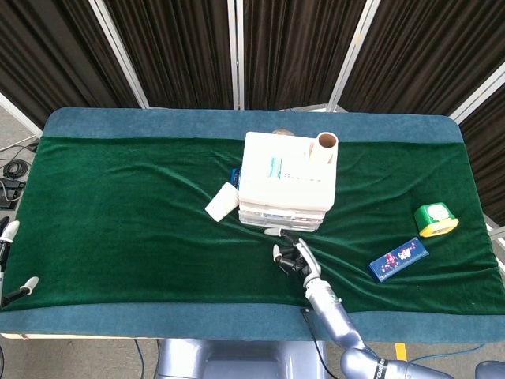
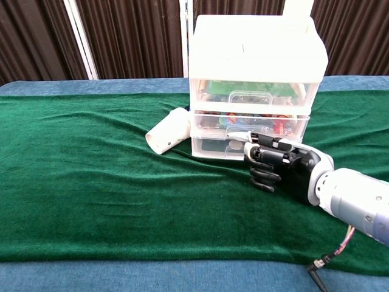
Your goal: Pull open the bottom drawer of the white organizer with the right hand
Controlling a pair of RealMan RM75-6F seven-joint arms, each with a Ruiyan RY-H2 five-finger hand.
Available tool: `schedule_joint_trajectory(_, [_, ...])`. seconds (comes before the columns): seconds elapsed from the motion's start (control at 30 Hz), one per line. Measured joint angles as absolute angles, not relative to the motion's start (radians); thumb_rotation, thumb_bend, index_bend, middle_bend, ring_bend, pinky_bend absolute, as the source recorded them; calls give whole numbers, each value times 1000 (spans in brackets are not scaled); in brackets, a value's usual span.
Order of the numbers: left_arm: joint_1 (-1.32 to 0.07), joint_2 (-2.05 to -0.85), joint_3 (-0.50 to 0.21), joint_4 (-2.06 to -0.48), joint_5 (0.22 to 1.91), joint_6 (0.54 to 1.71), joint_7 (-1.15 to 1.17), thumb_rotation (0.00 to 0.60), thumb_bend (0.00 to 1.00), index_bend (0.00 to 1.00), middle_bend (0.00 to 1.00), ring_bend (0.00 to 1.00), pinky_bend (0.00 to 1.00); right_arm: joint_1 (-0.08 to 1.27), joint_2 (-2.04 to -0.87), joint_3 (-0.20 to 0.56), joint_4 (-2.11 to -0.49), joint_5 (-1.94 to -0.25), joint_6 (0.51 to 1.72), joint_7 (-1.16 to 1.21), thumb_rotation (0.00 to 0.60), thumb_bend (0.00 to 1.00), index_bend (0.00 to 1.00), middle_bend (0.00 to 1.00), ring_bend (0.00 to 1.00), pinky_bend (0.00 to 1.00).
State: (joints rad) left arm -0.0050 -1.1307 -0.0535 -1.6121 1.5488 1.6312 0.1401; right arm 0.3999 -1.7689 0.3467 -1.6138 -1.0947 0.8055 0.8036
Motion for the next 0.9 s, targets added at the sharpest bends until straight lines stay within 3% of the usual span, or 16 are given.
schedule_joint_trajectory(0.2, [-4, -1131, -53, -1612, 1549, 1632, 139, 600, 0, 0, 0, 0, 0, 383, -1760, 327, -1630, -1144, 841, 805, 600, 576, 339, 929, 983, 909])
schedule_joint_trajectory(0.33, [-5, -1131, -54, -1611, 1548, 1630, 138, 600, 0, 0, 0, 0, 0, 369, -1766, 299, -1622, -1225, 932, 743, 600, 562, 326, 915, 973, 904])
schedule_joint_trajectory(0.57, [-4, -1132, -55, -1611, 1547, 1633, 142, 600, 0, 0, 0, 0, 0, 350, -1781, 235, -1582, -1393, 1118, 505, 600, 560, 316, 914, 973, 903])
schedule_joint_trajectory(0.9, [-6, -1142, -53, -1608, 1549, 1630, 167, 600, 0, 0, 0, 0, 0, 359, -1761, 213, -1573, -1449, 1208, 75, 600, 559, 315, 914, 972, 904])
